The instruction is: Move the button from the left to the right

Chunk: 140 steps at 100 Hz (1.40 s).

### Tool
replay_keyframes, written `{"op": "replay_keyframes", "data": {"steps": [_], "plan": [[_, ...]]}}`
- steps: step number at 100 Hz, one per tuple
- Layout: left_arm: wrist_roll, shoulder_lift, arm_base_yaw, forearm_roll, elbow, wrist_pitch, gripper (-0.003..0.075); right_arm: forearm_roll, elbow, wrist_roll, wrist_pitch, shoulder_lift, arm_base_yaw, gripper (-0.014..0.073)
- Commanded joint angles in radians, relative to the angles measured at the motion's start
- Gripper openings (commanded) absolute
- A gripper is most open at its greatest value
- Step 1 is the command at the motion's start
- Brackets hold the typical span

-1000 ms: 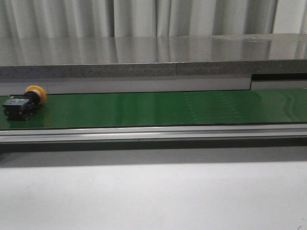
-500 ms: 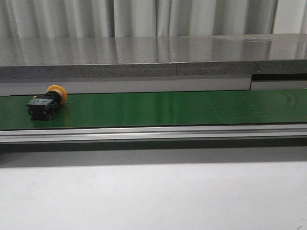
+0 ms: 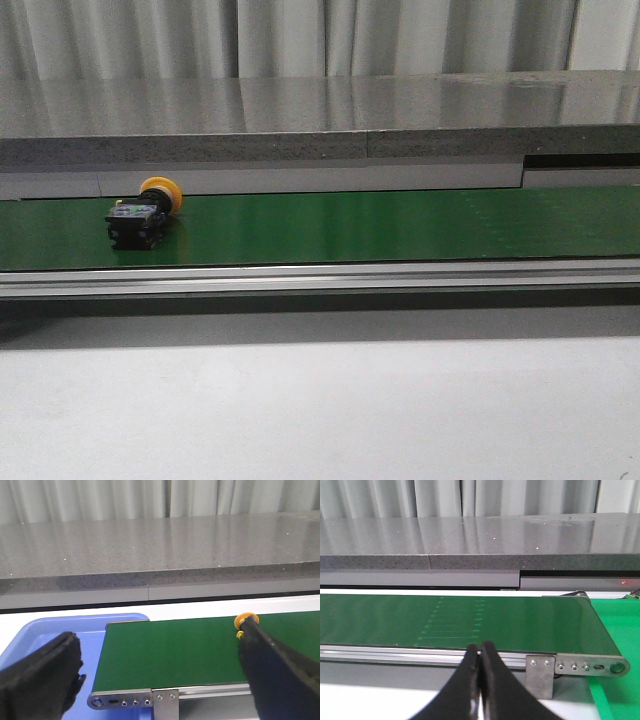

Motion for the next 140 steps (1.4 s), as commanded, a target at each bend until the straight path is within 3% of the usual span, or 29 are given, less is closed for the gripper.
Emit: {"op": "replay_keyframes", "data": {"steps": [1,19,29,36,61,96,118,140], "plan": [[-0.001,0.007,-0.007,-0.013,-0.024,-0.089,0.0620,-0.012,-0.016,-0.002,-0.079,-0.021,0.003,-0.0068],[-0.001,0.007,-0.007,-0.013,-0.024,-0.083,0.0616,-0.012,-0.016,-0.002,-0.079,-0.021,0.003,-0.0068],[-0.001,0.007,-0.007,-0.013,-0.024,-0.064,0.0554,-0.012,-0.016,-0.002,-0.079,-0.021,0.003,-0.0068],[-0.001,0.007,-0.007,-0.013,-0.024,-0.060,0.0452,-0.012,-0.016,-0.002,-0.079,-0.021,0.003,-0.0068],[-0.001,0.007,-0.007,-0.013,-0.016,-0.060,-0.0023,-0.012,-0.016,-0.002,-0.079,-0.021,0.003,-0.0068],[-0.001,0.007,-0.007,-0.012,-0.016,-0.060,-0.0020,-0.012,-0.016,-0.002,-0.090,-0.021,0.003,-0.0068],[-0.001,0.007,-0.007,-0.012,-0.016,-0.060,-0.0021,-0.012,-0.024,-0.002,-0.208,-0.020,0.003,-0.0068],[-0.001,0.007,-0.007,-0.012,-0.016,-0.060,-0.0021,-0.010,-0.154,-0.002,-0.114,0.031,0.003,-0.0068]]}}
